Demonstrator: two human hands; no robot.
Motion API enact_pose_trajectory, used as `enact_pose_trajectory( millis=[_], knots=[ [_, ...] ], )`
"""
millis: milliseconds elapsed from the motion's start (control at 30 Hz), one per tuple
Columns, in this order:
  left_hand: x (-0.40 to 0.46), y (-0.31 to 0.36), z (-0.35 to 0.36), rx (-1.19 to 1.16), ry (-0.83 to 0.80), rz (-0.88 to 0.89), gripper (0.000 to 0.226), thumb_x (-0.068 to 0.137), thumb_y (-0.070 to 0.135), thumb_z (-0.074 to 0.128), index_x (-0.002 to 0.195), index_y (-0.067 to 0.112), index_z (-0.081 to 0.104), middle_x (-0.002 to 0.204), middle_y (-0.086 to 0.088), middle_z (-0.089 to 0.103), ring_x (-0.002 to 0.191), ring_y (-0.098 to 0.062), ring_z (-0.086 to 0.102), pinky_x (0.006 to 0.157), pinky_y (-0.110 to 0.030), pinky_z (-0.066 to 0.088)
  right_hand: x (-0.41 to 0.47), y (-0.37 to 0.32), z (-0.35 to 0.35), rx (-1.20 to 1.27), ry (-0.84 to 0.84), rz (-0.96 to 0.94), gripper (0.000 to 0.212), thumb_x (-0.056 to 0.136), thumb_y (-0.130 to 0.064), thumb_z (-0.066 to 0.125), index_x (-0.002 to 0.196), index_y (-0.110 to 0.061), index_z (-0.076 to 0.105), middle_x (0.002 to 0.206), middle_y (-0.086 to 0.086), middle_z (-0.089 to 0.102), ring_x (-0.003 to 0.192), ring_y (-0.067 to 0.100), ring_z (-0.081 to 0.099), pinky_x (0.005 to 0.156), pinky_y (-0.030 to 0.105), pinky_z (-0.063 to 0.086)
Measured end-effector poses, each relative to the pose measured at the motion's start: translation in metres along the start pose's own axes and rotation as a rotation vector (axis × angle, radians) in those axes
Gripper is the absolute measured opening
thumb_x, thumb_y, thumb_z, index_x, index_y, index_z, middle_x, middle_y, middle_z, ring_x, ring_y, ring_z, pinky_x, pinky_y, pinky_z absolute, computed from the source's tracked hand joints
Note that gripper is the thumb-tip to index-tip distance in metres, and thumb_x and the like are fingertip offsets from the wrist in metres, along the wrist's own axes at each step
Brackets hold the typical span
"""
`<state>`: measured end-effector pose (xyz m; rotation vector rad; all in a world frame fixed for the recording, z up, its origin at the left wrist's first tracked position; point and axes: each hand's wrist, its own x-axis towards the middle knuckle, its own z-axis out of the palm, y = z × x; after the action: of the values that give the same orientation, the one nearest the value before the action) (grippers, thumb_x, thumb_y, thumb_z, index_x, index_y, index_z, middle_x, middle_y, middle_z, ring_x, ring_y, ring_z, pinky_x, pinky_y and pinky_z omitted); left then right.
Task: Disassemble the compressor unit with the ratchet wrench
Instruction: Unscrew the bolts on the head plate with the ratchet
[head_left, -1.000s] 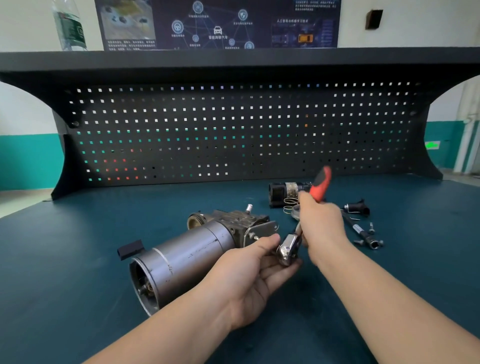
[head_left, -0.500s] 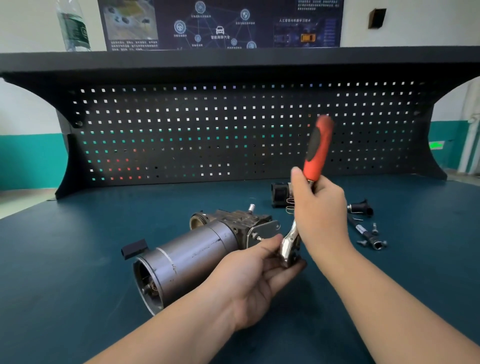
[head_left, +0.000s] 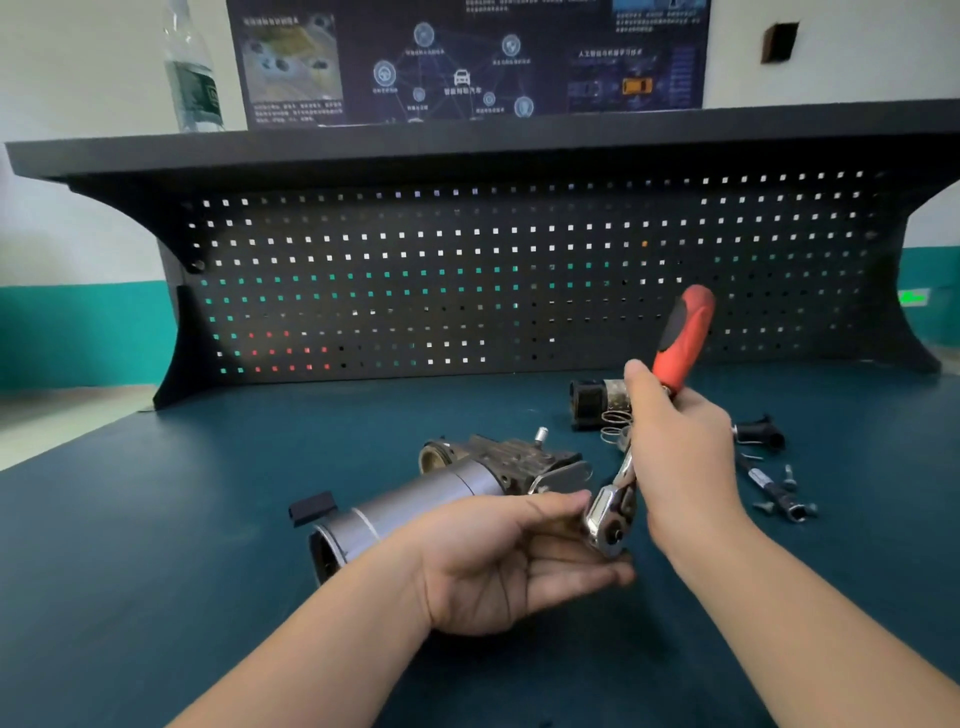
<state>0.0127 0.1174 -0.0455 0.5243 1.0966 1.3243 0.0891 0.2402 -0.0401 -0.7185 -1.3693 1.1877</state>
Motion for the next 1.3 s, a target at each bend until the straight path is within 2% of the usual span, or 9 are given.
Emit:
enact_pose_trajectory(
  millis=[333, 467, 567, 633, 767, 867, 933, 1133, 1300],
  knots=[
    [0.010, -0.024, 0.020, -0.199, 0.157, 0.110, 0.026, 0.081, 0.013, 0.068, 0.089, -0.011, 0.070, 0.089, -0.025, 0.069, 0.070, -0.034, 0.070, 0.054, -0.030, 0.058, -0.006, -0.006, -0.004, -0.002, -0.126, -0.358, 0.049, 0.092, -0.043, 0.057, 0.065, -0.003, 0.046, 0.044, -0.010, 0.033, 0.045, 0.011, 0.033, 0.048, 0.027, 0.031],
    [0.012, -0.030, 0.023, -0.266, 0.154, 0.154, 0.021, 0.083, 0.011, 0.067, 0.084, -0.009, 0.071, 0.088, -0.024, 0.070, 0.070, -0.031, 0.071, 0.051, -0.028, 0.057, -0.019, -0.011, -0.003, -0.055, -0.266, -0.781, 0.039, 0.089, -0.040, 0.057, 0.057, -0.030, 0.038, 0.046, -0.012, 0.037, 0.043, 0.004, 0.034, 0.046, 0.014, 0.028],
    [0.014, -0.032, 0.022, -0.267, 0.147, 0.191, 0.018, 0.085, 0.004, 0.063, 0.074, -0.008, 0.071, 0.085, -0.022, 0.068, 0.069, -0.027, 0.070, 0.052, -0.027, 0.056, -0.025, -0.008, -0.001, -0.157, -0.290, -1.014, 0.033, 0.089, -0.036, 0.057, 0.061, -0.019, 0.050, 0.048, -0.006, 0.039, 0.045, 0.007, 0.038, 0.046, 0.016, 0.030],
    [0.017, -0.033, 0.022, -0.266, 0.150, 0.207, 0.019, 0.086, 0.003, 0.061, 0.073, -0.007, 0.071, 0.082, -0.022, 0.068, 0.068, -0.026, 0.070, 0.053, -0.028, 0.057, -0.023, -0.007, -0.001, -0.108, -0.259, -0.893, 0.033, 0.088, -0.040, 0.057, 0.059, -0.029, 0.047, 0.051, -0.007, 0.043, 0.044, 0.006, 0.037, 0.046, 0.015, 0.029],
    [0.019, -0.031, 0.024, -0.305, 0.162, 0.215, 0.020, 0.086, 0.005, 0.063, 0.095, -0.012, 0.067, 0.097, -0.027, 0.068, 0.076, -0.032, 0.069, 0.060, -0.034, 0.059, -0.002, -0.001, -0.001, -0.013, -0.043, -0.216, 0.042, 0.087, -0.048, 0.055, 0.054, -0.025, 0.044, 0.038, -0.010, 0.038, 0.036, 0.005, 0.035, 0.048, 0.026, 0.031],
    [0.018, -0.029, 0.025, -0.314, 0.133, 0.219, 0.020, 0.087, 0.009, 0.061, 0.091, -0.010, 0.066, 0.089, -0.027, 0.070, 0.070, -0.031, 0.071, 0.058, -0.032, 0.059, 0.012, 0.017, -0.002, 0.079, 0.054, 0.349, 0.031, 0.090, -0.042, 0.057, 0.083, -0.012, 0.060, 0.052, 0.001, 0.054, 0.046, 0.014, 0.052, 0.049, 0.027, 0.037],
    [0.019, -0.030, 0.025, -0.297, 0.137, 0.222, 0.020, 0.088, 0.010, 0.061, 0.093, -0.009, 0.065, 0.085, -0.026, 0.070, 0.066, -0.029, 0.070, 0.055, -0.030, 0.059, 0.013, 0.024, -0.002, 0.126, 0.048, 0.497, 0.031, 0.091, -0.040, 0.057, 0.094, -0.008, 0.059, 0.065, 0.004, 0.053, 0.054, 0.019, 0.052, 0.049, 0.027, 0.038],
    [0.018, -0.032, 0.024, -0.290, 0.172, 0.234, 0.026, 0.081, 0.015, 0.069, 0.089, -0.010, 0.070, 0.087, -0.024, 0.070, 0.067, -0.030, 0.070, 0.056, -0.030, 0.059, 0.000, -0.004, -0.001, 0.093, -0.108, -0.195, 0.041, 0.090, -0.046, 0.056, 0.060, -0.022, 0.043, 0.046, -0.011, 0.037, 0.039, 0.004, 0.034, 0.041, 0.020, 0.033],
    [0.018, -0.033, 0.022, -0.287, 0.158, 0.237, 0.018, 0.087, 0.010, 0.063, 0.084, -0.007, 0.069, 0.081, -0.022, 0.070, 0.066, -0.028, 0.071, 0.052, -0.028, 0.057, -0.021, -0.009, -0.003, -0.123, -0.291, -0.916, 0.035, 0.090, -0.038, 0.055, 0.062, -0.036, 0.035, 0.057, -0.008, 0.045, 0.043, 0.004, 0.037, 0.046, 0.010, 0.027]
  ],
)
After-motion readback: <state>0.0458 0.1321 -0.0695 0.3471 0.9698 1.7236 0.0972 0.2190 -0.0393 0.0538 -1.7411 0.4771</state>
